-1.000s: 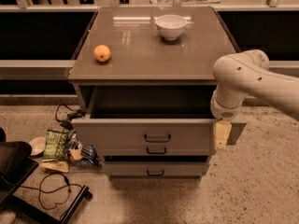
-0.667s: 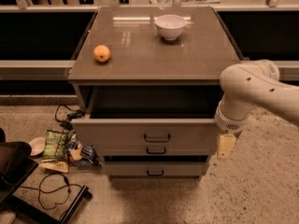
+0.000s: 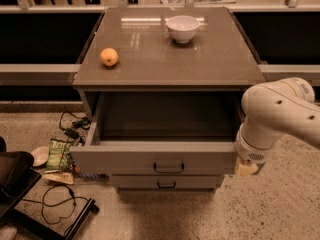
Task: Open top drawer
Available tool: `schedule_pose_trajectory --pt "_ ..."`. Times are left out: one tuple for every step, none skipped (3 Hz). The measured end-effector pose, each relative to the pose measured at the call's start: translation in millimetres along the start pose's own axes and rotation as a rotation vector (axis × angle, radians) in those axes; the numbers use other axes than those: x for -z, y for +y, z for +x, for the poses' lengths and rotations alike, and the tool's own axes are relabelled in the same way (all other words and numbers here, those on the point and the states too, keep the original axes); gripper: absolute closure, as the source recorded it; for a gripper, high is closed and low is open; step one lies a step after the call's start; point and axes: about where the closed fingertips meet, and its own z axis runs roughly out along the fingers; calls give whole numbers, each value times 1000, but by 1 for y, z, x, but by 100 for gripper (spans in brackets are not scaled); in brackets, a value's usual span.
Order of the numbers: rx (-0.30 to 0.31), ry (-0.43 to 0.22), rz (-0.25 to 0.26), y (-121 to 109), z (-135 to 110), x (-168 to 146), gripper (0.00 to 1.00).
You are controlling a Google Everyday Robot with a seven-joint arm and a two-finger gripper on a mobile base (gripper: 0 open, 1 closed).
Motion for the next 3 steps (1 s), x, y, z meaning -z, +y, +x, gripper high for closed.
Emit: schedule_pose_trajectory --pt "-6 6 -1 7 1 3 65" --pt "-5 7 0 8 1 4 42" --pt "-5 8 0 8 2 4 18"
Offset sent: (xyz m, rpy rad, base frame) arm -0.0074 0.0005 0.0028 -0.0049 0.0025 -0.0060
